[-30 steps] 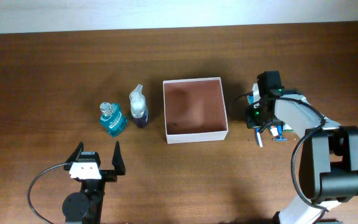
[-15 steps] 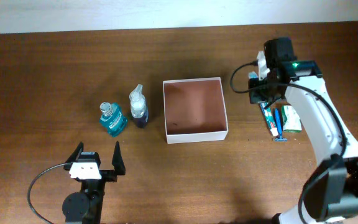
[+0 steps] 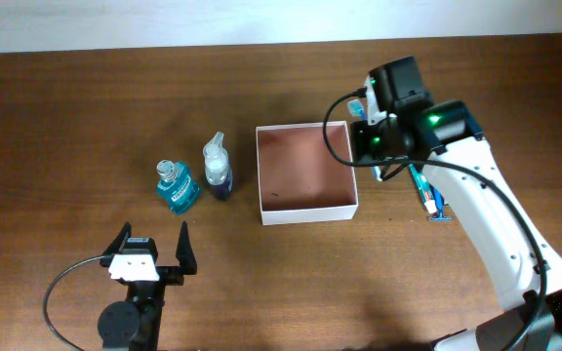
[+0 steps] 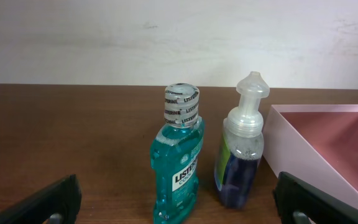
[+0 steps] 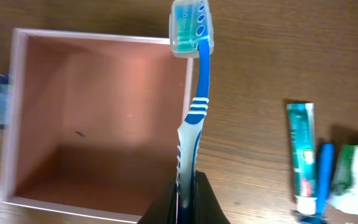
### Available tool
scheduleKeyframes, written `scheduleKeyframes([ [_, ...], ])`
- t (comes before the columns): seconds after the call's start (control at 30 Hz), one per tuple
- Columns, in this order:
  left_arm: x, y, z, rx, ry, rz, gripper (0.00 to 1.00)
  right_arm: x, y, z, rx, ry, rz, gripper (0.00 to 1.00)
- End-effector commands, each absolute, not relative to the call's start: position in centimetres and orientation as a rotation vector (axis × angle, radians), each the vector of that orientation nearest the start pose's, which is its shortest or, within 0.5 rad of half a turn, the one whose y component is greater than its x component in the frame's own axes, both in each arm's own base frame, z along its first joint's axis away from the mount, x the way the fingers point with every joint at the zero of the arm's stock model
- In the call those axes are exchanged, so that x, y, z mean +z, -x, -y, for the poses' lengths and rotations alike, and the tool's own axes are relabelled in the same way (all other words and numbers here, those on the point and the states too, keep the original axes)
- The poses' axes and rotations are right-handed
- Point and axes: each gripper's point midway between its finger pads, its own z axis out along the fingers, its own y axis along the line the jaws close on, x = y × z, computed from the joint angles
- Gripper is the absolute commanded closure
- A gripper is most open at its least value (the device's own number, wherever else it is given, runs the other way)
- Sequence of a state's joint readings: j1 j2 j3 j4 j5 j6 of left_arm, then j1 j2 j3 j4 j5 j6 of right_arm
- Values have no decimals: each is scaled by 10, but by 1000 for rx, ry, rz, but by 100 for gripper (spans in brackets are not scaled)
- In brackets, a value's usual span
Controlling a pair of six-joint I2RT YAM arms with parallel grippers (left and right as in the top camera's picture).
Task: Pack container
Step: 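Carry the toothbrush left into the box and release it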
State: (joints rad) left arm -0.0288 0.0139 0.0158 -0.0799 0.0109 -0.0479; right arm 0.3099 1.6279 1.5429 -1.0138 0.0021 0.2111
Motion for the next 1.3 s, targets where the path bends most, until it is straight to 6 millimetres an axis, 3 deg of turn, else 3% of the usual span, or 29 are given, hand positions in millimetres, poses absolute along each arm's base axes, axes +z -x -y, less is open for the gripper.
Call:
scheduleKeyframes([
  [0.0,157,-246,11,-67,-11,-1649,1,205,-378,-136,217,21,-2656,96],
  [0.33,157,-246,11,-67,-11,-1649,1,183,-374,-173,234,106,-2695,96],
  [0.97,157,-246,11,-67,-11,-1649,1,127,-373,-192,187,137,-2826,96],
  [1.27,157,-246,11,-67,-11,-1649,1,99,-385,-196,157,149,-2843,96],
])
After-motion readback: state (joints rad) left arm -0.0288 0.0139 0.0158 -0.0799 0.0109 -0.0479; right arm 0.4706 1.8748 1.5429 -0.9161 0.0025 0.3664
